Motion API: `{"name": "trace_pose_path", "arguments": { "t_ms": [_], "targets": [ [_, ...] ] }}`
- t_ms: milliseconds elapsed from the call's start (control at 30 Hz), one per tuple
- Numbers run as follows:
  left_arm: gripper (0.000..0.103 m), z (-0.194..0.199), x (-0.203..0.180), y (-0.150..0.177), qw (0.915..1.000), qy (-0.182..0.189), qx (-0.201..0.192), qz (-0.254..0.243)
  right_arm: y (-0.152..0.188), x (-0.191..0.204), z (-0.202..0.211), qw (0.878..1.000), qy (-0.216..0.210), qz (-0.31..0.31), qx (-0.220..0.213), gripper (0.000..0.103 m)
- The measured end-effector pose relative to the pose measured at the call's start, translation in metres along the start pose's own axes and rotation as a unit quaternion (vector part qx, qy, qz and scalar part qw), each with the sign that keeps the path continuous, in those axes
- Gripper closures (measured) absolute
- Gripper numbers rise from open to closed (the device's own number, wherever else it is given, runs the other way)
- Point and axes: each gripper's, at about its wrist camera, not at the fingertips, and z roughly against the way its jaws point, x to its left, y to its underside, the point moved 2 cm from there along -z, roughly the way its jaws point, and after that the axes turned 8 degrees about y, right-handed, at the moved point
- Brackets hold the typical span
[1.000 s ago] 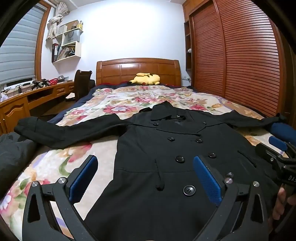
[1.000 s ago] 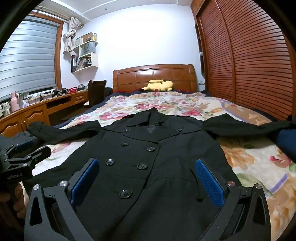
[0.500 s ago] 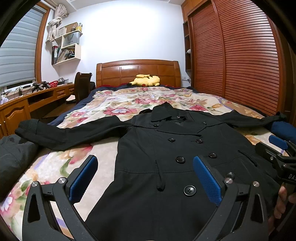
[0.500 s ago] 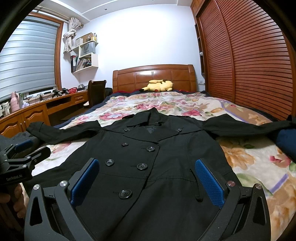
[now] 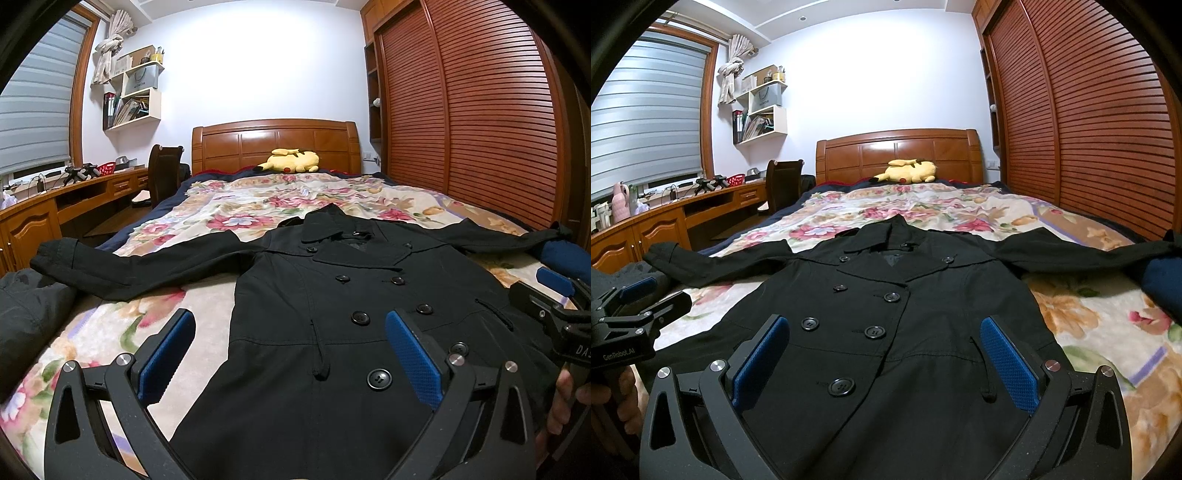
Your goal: Fold large clothes
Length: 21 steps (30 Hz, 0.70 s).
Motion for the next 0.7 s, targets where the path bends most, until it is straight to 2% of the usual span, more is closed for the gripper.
{"name": "trace_pose_path", "arguments": {
  "t_ms": [700],
  "targets": [
    [0.000,0.0014,-0.0011,-0.0026,1.0000,-0.004,-0.001,-0.004,-0.0003,-0.0002,-0.0006,1.000,0.001,-0.003,-0.002,0.000]
  ]
}}
